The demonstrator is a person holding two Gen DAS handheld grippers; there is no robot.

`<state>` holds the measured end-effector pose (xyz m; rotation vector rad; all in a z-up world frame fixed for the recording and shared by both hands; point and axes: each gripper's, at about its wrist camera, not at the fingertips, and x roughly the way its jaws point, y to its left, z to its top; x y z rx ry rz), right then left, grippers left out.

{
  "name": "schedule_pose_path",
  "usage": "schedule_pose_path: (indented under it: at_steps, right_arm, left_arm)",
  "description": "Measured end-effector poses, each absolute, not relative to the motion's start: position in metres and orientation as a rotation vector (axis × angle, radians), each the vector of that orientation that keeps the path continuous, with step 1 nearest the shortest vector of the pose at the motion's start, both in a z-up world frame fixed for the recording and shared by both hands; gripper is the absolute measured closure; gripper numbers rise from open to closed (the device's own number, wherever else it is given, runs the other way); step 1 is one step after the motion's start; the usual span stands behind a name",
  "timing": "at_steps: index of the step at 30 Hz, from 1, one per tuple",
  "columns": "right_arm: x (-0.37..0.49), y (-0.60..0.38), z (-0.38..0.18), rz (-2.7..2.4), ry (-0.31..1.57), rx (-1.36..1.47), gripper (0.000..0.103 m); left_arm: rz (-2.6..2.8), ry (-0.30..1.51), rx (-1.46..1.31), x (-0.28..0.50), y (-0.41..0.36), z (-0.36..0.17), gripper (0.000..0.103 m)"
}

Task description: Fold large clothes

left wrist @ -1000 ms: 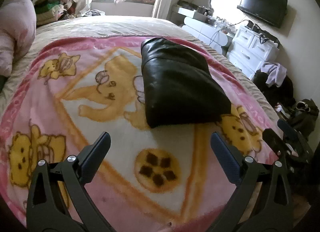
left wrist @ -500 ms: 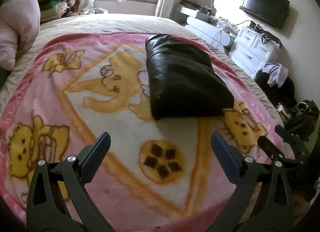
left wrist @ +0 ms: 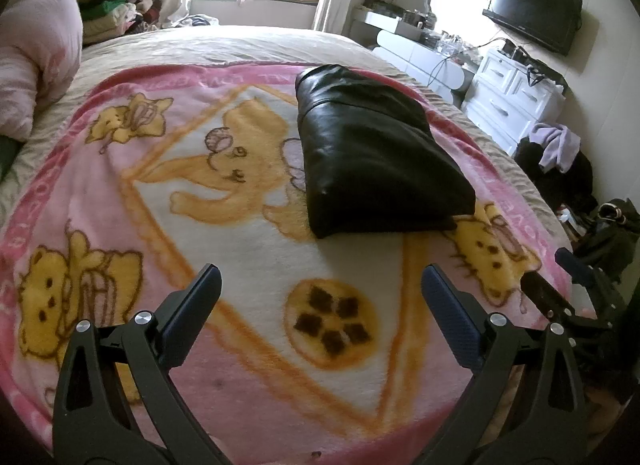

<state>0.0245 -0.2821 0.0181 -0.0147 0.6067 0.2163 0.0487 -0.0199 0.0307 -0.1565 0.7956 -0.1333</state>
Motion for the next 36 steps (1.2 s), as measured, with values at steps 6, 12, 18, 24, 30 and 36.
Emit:
schedule_pose_path:
  at_steps: [6, 12, 18, 24, 30, 36]
  right_arm:
    - [0.0243, -0.2826, 0.0179, 0.218, 0.607, -0.015, 0.004]
    - [0.0244, -0.2827, 0.0178, 0.219, 0.608, -0.016, 0.005]
    - [0.0245, -0.2821, 0.0176, 0.225, 0.610, -0.016, 0.004]
    - [0.0240, -0.2805, 0.0170, 0.231, 0.613, -0.022, 0.004]
    - [0.0241, -0.2805, 0.0170, 0.231, 0.613, -0.022, 0.004]
    - [0.0243, -0.2807, 0.0169, 0.231, 0.615, -0.023, 0.004]
  left_arm:
    - [-0.133, 0.798, -0.155, 0.0489, -0.0195, 0.0300, 0.009]
    - [-0.133, 0.796, -0.156, 0.0487, -0.0200, 0.0307, 0.009]
    - [-0.133, 0.795, -0.156, 0.0487, -0.0196, 0.0299, 0.009]
    - [-0.128, 0.791, -0.153, 0.0487, -0.0188, 0.0304, 0.009]
    - [-0.126, 0.789, -0.152, 0.0487, -0.0166, 0.0300, 0.009]
    - [-0.132, 0.793, -0.153, 0.0489, -0.0147, 0.0297, 0.009]
